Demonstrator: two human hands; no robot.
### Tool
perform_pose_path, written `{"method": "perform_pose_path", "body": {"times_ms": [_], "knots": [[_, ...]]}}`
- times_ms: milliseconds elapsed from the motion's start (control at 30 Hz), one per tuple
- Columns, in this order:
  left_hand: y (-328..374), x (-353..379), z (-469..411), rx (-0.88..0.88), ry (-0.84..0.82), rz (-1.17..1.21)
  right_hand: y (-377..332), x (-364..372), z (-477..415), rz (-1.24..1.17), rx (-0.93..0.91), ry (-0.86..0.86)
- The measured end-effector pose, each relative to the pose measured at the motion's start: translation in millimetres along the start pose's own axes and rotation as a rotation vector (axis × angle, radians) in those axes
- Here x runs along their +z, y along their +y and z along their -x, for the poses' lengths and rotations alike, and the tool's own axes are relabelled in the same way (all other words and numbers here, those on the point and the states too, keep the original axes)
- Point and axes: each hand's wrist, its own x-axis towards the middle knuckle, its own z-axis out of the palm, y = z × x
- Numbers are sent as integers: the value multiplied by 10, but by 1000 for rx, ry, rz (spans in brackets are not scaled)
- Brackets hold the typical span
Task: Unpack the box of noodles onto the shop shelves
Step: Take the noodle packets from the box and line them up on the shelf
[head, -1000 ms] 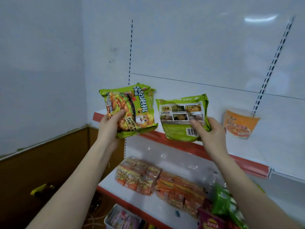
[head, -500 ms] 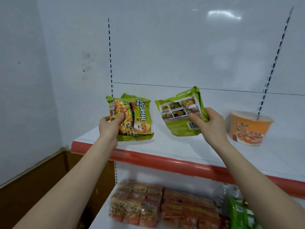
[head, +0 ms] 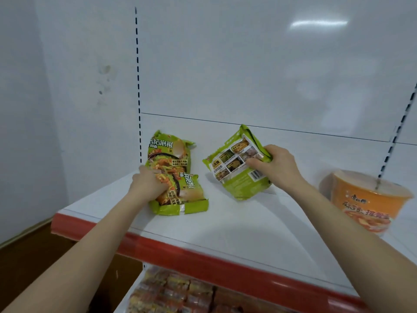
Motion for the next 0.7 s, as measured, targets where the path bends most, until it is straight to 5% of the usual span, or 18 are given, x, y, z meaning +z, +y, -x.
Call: {"method": "perform_pose_path", "body": {"times_ms": [67, 167, 467, 567, 700], "knots": [[59, -30, -92, 183, 40, -285, -5, 27, -115, 20, -11, -51], [161, 6, -263, 370, -154, -341, -6, 66, -200, 60, -29, -128], [262, -106, -510, 257, -454, -392, 100, 17, -300, 96, -46, -115], [220, -86, -521, 246, -364, -240, 156, -47, -313, 123, -43, -58], [223, 21, -525, 136, -192, 254, 197, -194, -314, 130, -23, 44]]}}
